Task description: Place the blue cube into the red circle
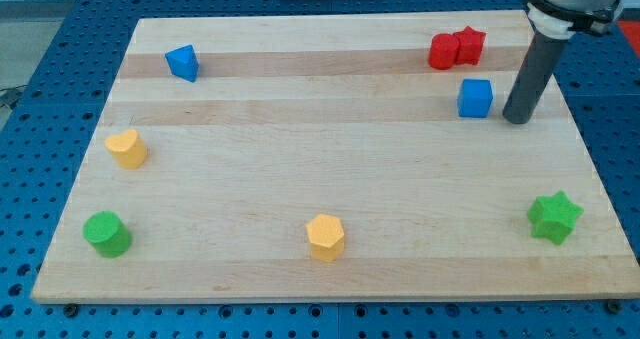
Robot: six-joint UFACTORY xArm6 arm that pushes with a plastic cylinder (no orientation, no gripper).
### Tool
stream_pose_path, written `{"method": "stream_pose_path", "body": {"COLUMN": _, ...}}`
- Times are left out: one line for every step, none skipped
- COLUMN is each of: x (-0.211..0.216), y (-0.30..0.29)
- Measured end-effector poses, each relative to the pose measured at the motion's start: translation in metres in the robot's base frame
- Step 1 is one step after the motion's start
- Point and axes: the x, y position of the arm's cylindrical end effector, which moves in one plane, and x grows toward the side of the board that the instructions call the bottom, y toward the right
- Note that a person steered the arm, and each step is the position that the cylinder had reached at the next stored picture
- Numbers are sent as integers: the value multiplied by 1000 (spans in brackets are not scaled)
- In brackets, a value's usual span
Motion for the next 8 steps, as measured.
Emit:
{"method": "stream_pose_path", "body": {"x": 21, "y": -15}}
{"method": "stream_pose_path", "body": {"x": 20, "y": -34}}
{"method": "stream_pose_path", "body": {"x": 19, "y": -36}}
{"method": "stream_pose_path", "body": {"x": 1, "y": -36}}
{"method": "stream_pose_path", "body": {"x": -32, "y": -36}}
{"method": "stream_pose_path", "body": {"x": -32, "y": -36}}
{"method": "stream_pose_path", "body": {"x": -45, "y": -35}}
{"method": "stream_pose_path", "body": {"x": -47, "y": -35}}
